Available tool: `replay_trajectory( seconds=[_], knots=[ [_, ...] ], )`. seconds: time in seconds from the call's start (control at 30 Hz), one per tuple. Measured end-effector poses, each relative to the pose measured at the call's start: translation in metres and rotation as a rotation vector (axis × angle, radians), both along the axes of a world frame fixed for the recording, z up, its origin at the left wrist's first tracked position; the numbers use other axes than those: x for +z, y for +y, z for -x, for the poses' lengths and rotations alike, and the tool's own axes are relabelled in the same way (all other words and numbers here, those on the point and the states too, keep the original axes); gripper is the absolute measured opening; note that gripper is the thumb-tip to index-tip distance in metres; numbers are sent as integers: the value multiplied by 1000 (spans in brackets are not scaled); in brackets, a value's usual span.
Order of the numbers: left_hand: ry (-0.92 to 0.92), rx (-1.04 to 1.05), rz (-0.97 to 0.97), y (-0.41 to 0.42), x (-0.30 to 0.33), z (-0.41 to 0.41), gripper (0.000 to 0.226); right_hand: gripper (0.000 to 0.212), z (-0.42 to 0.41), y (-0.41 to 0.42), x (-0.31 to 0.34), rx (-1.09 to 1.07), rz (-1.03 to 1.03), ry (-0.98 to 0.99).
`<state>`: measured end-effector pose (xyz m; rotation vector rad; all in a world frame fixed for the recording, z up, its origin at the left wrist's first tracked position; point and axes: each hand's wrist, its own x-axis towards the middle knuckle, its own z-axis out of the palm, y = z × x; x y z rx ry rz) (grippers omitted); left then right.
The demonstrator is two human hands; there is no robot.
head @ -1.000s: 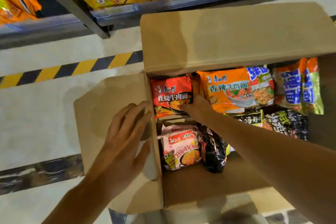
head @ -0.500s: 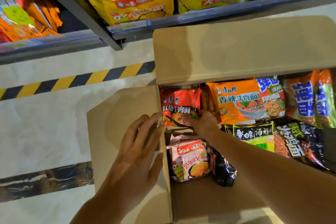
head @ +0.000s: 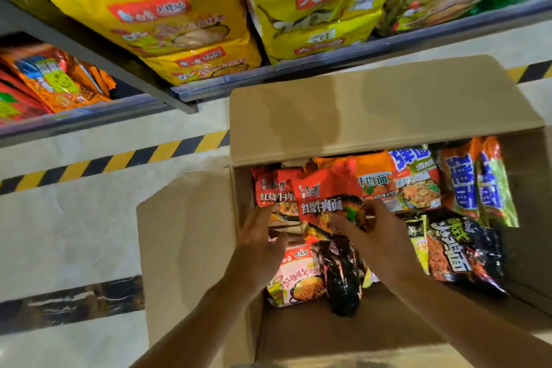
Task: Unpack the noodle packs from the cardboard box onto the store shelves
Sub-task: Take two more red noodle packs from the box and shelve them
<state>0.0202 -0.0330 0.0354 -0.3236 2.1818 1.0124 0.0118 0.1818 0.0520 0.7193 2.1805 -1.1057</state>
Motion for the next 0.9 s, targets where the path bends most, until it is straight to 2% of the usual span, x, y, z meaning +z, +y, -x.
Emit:
replay_trajectory(
  seconds=[0.13, 0.27, 0.33, 0.4, 0.47, 0.57, 0.6, 0.73, 0.83, 0.9],
  knots=[
    [-231, 172, 52, 23, -47, 11, 63, 32, 0, 32, 10, -60, 13, 40],
    [-378, 411, 110, 35, -89, 24, 70, 31, -2, 49, 0, -56, 23, 71],
    [-428, 505, 97, 35, -107, 27, 65, 33, -4, 54, -10, -69, 45, 88],
    [-436, 558, 86, 38, -121, 28, 64, 37, -7, 57, -21, -79, 68, 92],
    [-416, 593, 101, 46, -133, 30, 71, 36, -11, 58, -30, -93, 102, 88],
    [-398, 646, 221, 55, -141, 34, 83, 31, -17, 57, -37, -103, 134, 71],
    [-410, 663, 234, 56, -142, 34, 81, 31, -19, 57, -38, -109, 136, 70],
    [-407, 688, 147, 54, -134, 24, 47, 42, -25, 56, -33, -143, 132, 62],
    [-338, 713, 165, 58, -125, 18, 46, 55, -26, 58, -27, -131, 121, 55],
    [-294, 727, 186, 59, -120, 14, 43, 52, -25, 59, -24, -132, 110, 55]
  ],
)
